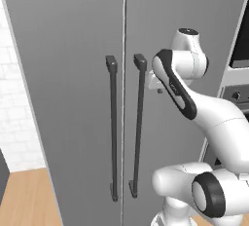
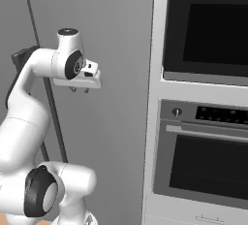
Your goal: Take the strawberry from the fridge and place it on top of the pancake, located on the dining counter.
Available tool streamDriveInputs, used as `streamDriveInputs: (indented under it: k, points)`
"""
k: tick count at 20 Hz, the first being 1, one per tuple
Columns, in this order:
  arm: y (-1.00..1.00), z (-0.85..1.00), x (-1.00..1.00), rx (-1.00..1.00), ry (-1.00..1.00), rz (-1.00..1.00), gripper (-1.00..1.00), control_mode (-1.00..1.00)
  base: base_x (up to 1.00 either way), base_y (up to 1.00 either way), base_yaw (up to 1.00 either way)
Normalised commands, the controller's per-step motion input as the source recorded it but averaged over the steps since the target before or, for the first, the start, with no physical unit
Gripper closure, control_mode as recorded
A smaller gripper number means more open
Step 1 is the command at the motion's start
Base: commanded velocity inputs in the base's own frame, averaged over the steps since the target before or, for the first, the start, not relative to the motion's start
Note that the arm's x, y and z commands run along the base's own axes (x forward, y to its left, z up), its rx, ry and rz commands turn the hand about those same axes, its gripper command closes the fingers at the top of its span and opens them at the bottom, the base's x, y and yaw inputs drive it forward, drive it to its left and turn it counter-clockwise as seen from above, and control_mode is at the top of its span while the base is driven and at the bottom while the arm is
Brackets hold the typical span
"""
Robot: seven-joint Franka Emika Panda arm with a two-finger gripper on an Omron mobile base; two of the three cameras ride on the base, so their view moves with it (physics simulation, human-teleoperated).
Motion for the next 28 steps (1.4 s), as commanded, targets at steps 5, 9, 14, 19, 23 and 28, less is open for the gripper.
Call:
streamDriveInputs:
  k: [5, 9, 14, 19, 23, 28]
  points:
    - [0.0, 0.0, -0.01, 0.0, -0.01, 0.0, -1.0, 1.0, -0.2, 0.0, 0.0]
    - [0.0, 0.0, 0.0, 0.0, 0.0, 0.0, -1.0, 1.0, -0.97, 0.44, 0.0]
    - [0.0, 0.0, 0.0, 0.0, 0.0, 0.0, -1.0, 1.0, -0.33, 0.77, -0.01]
    - [0.0, 0.0, 0.0, 0.0, 0.0, 0.0, -1.0, 1.0, -0.04, 0.15, -0.01]
    - [0.0, 0.0, 0.0, 0.0, 0.0, 0.0, -1.0, 1.0, -0.02, -0.14, 0.0]
    - [0.0, 0.0, 0.0, 0.0, 0.0, 0.0, -1.0, 1.0, -0.29, -0.19, 0.0]
